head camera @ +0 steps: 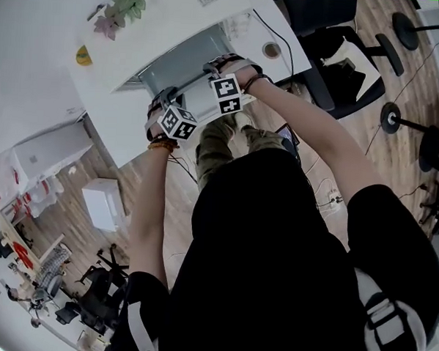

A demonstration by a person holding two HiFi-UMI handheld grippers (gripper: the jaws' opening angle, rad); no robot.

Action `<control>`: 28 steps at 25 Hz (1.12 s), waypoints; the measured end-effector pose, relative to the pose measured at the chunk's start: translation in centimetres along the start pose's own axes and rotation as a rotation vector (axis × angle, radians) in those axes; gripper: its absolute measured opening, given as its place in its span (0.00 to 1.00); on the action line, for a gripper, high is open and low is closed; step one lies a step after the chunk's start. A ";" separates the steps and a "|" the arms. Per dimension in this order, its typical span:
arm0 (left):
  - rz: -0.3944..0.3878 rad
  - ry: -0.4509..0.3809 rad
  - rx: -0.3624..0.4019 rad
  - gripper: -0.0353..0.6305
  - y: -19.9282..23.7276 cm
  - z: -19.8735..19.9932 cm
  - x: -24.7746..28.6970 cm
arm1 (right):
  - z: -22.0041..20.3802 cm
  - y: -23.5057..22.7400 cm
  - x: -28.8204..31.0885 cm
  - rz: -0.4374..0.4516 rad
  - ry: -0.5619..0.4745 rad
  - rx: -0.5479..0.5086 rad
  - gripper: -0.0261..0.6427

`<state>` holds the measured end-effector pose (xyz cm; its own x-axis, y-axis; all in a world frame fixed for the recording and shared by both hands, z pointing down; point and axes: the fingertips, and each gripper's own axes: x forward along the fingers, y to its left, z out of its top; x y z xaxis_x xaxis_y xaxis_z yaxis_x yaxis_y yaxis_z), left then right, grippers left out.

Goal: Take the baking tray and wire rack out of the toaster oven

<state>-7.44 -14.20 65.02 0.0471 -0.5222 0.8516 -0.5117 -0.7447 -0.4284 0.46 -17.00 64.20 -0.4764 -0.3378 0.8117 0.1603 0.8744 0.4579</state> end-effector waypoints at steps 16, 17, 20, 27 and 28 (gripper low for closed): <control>-0.523 -0.562 -1.483 0.43 3.7 -8.2 -3.7 | 0.7 -0.5 0.0 0.054 0.169 -0.027 0.19; -0.579 -0.624 -1.528 0.43 4.1 -7.5 -4.0 | 0.7 -0.4 0.0 0.059 0.171 -0.025 0.19; -0.647 -0.718 -1.666 0.43 5.5 -6.8 -3.8 | 0.6 -0.1 0.0 0.063 0.162 0.002 0.19; -0.615 -0.646 -1.792 0.17 6.1 -6.7 -0.7 | 0.4 0.1 -0.5 0.055 0.106 0.122 0.21; -0.611 -0.629 -1.775 0.15 6.0 -6.9 -0.8 | 0.5 0.3 -0.6 0.058 0.082 0.179 0.23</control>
<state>-16.43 -15.40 63.84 0.5572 -0.7465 0.3637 -0.4249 0.1201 0.8973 0.33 -16.40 63.66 -0.3978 -0.3060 0.8650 0.0253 0.9387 0.3437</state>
